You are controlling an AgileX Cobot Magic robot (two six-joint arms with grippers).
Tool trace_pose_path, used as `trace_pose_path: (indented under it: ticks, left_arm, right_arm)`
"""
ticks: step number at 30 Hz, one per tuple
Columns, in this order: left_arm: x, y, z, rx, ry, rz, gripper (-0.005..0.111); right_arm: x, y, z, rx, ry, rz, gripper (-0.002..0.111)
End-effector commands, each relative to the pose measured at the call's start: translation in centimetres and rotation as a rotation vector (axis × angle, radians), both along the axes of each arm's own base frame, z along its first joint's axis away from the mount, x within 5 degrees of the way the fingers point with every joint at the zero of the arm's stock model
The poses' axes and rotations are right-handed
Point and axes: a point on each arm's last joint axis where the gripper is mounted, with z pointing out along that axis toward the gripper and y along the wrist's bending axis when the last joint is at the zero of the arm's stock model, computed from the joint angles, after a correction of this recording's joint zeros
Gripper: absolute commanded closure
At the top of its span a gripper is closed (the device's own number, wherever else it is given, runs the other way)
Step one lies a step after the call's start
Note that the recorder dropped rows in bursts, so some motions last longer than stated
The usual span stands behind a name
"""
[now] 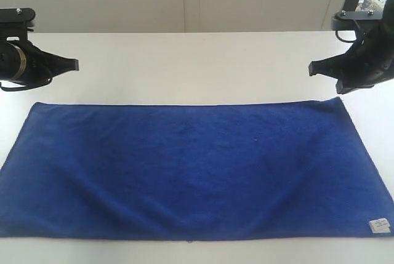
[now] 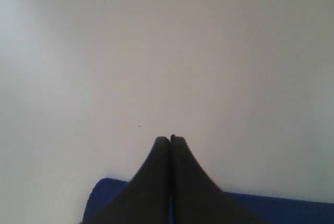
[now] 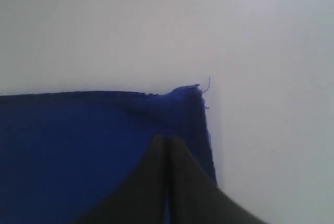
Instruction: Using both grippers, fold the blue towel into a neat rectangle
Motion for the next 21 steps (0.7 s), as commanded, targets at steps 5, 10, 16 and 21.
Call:
trace_pose_path:
  ticks: [5, 10, 16, 21]
  left_arm:
    - [0.6, 0.4, -3.4, 0.005, 0.085, 0.002, 0.107]
    - [0.6, 0.4, -4.6, 0.009, 0.115, 0.002, 0.107]
    - [0.7, 0.4, -4.8, 0.010, 0.121, 0.002, 0.107]
    - [0.7, 0.4, -4.8, 0.010, 0.121, 0.002, 0.107]
  right_arm:
    - [1.8, -2.5, -2.6, 0.038, 0.045, -0.026, 0.108]
    - [2.2, -2.5, -4.8, 0.039, 0.073, -0.028, 0.108]
    - [1.9, -2.7, -6.9, 0.033, 0.158, -0.058, 0.108]
    - [1.3, -3.1, -7.1, 0.012, 0.215, -0.133, 0.108]
